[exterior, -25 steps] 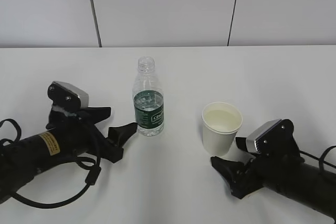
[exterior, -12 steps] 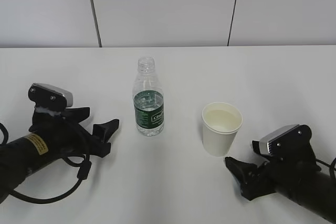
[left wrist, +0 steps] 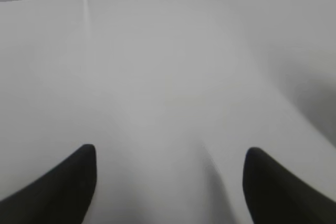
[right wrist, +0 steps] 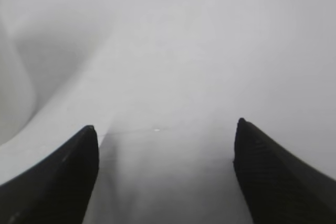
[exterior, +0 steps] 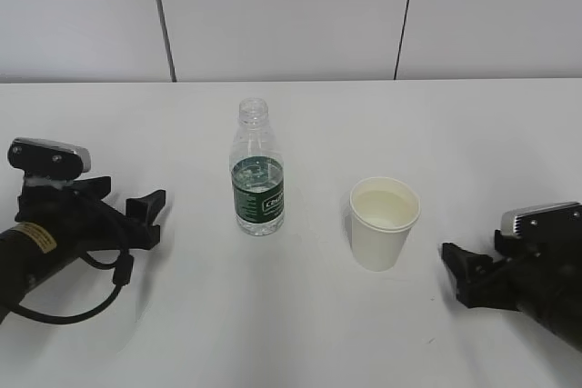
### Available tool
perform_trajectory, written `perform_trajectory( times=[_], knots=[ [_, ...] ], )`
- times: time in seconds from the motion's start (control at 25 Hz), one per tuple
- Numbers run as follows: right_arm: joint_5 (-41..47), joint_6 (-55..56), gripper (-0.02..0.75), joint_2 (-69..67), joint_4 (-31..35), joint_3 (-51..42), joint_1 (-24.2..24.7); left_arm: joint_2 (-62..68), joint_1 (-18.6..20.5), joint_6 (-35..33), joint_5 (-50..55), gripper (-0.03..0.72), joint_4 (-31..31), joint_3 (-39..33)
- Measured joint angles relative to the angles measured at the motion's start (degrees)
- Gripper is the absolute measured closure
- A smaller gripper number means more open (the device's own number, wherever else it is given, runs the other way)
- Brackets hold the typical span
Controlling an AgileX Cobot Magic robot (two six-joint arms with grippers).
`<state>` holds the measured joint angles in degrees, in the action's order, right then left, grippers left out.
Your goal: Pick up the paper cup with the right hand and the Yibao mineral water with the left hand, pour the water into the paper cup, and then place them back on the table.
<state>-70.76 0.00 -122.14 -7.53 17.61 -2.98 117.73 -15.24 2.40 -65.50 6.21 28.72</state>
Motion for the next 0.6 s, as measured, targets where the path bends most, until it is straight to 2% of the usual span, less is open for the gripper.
perform_trajectory(
  times=[0.28, 0.4, 0.6],
  knots=[
    [-0.14, 0.54, 0.122, 0.09, 0.25, 0.34, 6.0, 0.0, 6.44, 0.0, 0.24, 0.162, -0.25, 0.0],
    [0.5, 0.77, 0.124, 0.09, 0.0, 1.66, 6.24, 0.0, 8.06, -0.01, 1.47, 0.162, -0.34, 0.0],
    [1.86, 0.92, 0.125, 0.09, -0.62, 3.61, 6.24, 0.0, 8.55, -0.01, 6.66, 0.162, -1.06, 0.0]
  ],
)
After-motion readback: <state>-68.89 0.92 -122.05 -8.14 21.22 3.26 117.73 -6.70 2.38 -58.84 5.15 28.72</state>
